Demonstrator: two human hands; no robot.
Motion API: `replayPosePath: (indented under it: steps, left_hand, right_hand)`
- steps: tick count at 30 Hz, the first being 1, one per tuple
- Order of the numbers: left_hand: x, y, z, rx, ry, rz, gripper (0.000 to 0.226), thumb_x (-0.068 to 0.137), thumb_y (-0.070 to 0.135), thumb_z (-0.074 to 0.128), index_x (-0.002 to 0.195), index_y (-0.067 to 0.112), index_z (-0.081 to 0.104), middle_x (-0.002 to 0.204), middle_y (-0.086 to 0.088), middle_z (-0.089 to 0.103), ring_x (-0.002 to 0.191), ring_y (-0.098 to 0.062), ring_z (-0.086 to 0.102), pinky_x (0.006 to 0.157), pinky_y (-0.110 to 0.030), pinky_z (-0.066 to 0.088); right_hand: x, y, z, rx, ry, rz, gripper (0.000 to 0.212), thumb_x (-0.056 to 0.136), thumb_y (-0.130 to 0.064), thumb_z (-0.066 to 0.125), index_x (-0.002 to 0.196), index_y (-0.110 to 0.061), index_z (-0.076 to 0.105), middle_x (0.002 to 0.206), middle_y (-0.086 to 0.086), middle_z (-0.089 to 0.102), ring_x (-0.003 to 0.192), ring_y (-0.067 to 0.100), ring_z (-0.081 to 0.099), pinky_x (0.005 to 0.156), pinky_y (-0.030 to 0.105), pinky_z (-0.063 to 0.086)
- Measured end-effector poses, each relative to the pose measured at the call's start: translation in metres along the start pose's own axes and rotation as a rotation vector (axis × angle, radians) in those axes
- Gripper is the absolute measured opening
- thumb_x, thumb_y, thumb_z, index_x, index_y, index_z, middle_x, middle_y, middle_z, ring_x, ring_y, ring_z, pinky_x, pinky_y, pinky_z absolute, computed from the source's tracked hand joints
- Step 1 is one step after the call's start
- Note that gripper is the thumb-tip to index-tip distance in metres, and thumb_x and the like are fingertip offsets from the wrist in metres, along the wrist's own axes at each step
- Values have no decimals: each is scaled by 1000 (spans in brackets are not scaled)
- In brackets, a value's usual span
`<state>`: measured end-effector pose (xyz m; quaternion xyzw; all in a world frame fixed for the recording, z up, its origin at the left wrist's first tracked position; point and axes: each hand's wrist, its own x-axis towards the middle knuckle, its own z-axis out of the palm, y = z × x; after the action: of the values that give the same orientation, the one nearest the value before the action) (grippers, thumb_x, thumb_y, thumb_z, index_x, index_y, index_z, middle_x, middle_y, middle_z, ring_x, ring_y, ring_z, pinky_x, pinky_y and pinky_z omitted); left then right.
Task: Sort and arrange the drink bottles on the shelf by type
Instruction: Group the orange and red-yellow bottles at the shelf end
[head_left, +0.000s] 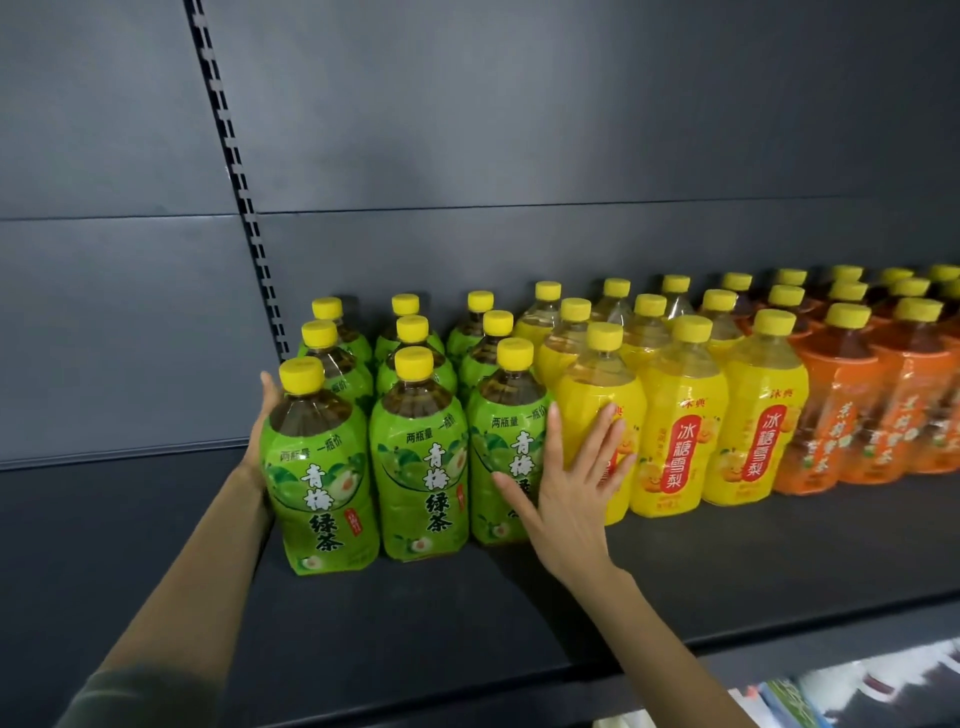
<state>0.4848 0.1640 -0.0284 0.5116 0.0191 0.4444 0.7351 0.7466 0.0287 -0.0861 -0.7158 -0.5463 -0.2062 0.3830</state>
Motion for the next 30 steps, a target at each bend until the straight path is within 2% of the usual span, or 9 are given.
replayPosePath:
  steps: [2, 4, 6, 8, 11, 14, 18, 24, 30]
  left_hand:
    - [-5, 1, 19, 413, 590, 39, 74, 99, 54, 10, 137, -3, 38, 149, -25, 31, 134, -38, 36, 110, -46, 32]
    - [-17, 6, 26, 533, 1173, 216, 54, 103, 44, 20, 137, 9, 42, 147, -12, 40, 134, -25, 39, 109, -35, 33]
    - [-38, -6, 46, 600, 1357, 408, 51, 102, 40, 24, 139, 8, 36, 145, -11, 39, 133, -23, 36, 109, -34, 31]
    - [-54, -31, 77, 782, 1284, 468, 56, 101, 39, 27, 146, 7, 20, 150, -13, 27, 137, -21, 28, 112, -33, 25]
    - [-67, -78, 104, 1028, 1070, 267, 102, 83, 69, 35, 148, 3, -6, 157, -14, 3, 142, -15, 5, 116, -34, 5]
    - [-62, -97, 102, 1314, 1047, 154, 139, 57, 95, 30, 146, -4, -12, 154, -24, 0, 143, -36, 2, 113, -48, 3]
    - [-49, -97, 87, 1447, 1045, 100, 152, 45, 100, 29, 143, -8, -14, 151, -32, 0, 140, -46, 4, 110, -59, 7]
    - [-44, -103, 76, 1555, 1043, 98, 136, 62, 92, 25, 140, -14, -8, 146, -42, 10, 134, -57, 16, 100, -72, 18]
    - [-65, -134, 96, 1800, 1001, 156, 93, 92, 49, 46, 146, -3, -10, 146, -43, 7, 136, -56, 10, 100, -73, 23]
  right_hand:
    - [-6, -1, -7, 17, 13, -24, 75, 91, -71, 16, 151, -31, -8, 155, 12, -25, 144, 34, -15, 110, 62, 3]
    - [-12, -3, -10, 18, 35, -57, 73, 93, -69, 19, 151, -32, -6, 157, 10, -21, 145, 33, -10, 112, 59, 0]
    - [-15, -1, -11, 66, 60, 10, 78, 91, -70, 24, 151, -32, -8, 157, 7, -18, 146, 30, -10, 113, 58, -3]
    - [-11, 5, -12, 199, 76, 157, 87, 85, -74, 30, 150, -32, -12, 157, 5, -18, 145, 27, -14, 113, 60, -2]
    - [-3, 12, -13, 296, 58, 191, 96, 81, -79, 30, 150, -27, -11, 156, 9, -17, 144, 23, -17, 112, 60, 0]
    - [-1, 9, -8, 290, 30, 164, 104, 76, -83, 32, 149, -24, -11, 155, 16, -18, 143, 29, -18, 110, 59, -1]
    - [1, 9, 2, 233, 28, 179, 109, 72, -88, 29, 149, -24, -17, 154, 23, -17, 142, 32, -18, 109, 61, -1]
    - [2, 8, 8, 164, 27, 159, 100, 78, -83, 20, 147, -24, -22, 150, 32, -12, 140, 44, -10, 109, 62, 0]
    - [-23, 28, -6, 146, -67, 3, 77, 94, -64, 23, 148, -29, -19, 153, 13, -28, 142, 35, -21, 112, 58, 6]
